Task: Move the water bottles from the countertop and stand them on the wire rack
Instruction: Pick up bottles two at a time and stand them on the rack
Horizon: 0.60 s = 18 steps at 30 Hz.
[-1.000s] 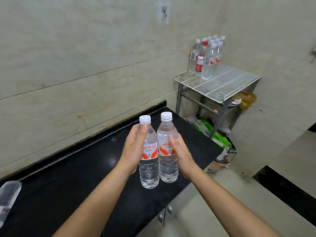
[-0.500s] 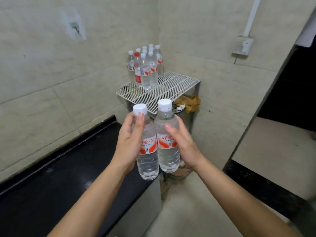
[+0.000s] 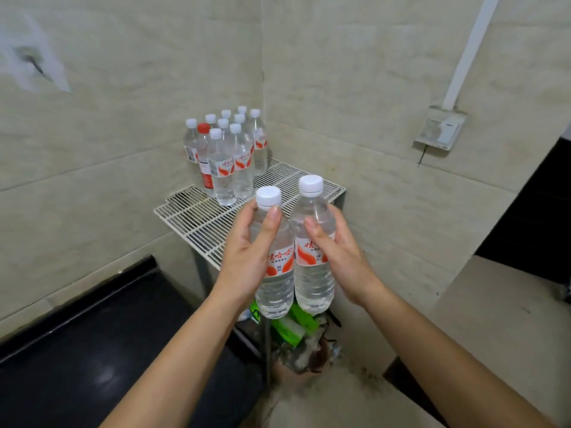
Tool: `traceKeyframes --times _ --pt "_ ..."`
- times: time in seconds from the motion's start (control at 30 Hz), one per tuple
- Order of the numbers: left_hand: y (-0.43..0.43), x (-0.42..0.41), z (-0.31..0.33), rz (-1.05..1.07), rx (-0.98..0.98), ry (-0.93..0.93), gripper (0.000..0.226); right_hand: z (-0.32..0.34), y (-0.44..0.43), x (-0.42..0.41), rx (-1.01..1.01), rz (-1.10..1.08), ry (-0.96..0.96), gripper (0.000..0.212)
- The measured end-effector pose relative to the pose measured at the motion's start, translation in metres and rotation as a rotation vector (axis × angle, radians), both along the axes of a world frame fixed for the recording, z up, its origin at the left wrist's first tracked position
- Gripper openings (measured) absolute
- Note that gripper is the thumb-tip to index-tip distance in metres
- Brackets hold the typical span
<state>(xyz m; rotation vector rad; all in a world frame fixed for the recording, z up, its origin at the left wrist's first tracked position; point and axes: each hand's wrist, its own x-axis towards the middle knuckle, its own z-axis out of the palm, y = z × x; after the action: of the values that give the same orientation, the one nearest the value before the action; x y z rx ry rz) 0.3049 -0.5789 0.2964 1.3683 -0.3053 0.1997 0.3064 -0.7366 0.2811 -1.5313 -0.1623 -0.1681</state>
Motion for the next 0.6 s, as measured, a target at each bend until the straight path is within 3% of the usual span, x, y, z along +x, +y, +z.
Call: traceKeyframes --times 0.13,0.23,0.33,0.6 --pt "-0.021 0.069 0.010 0.059 0.062 -0.023 0.036 0.017 -0.027 0.067 -0.046 0.025 -0.039 0.043" --pt "-0.034 0.109 0.017 0.060 0.122 -0.050 0.034 0.023 -0.038 0.107 -0.039 0.039 -0.040 0.046" --pt "-0.044 0.143 0.018 0.097 0.146 -0.049 0.033 0.026 -0.043 0.147 -0.042 0.057 -0.037 0.035" --pt "-0.053 0.242 -0.007 0.326 0.187 -0.026 0.045 0.013 -0.045 0.276 -0.059 0.176 -0.061 0.047"
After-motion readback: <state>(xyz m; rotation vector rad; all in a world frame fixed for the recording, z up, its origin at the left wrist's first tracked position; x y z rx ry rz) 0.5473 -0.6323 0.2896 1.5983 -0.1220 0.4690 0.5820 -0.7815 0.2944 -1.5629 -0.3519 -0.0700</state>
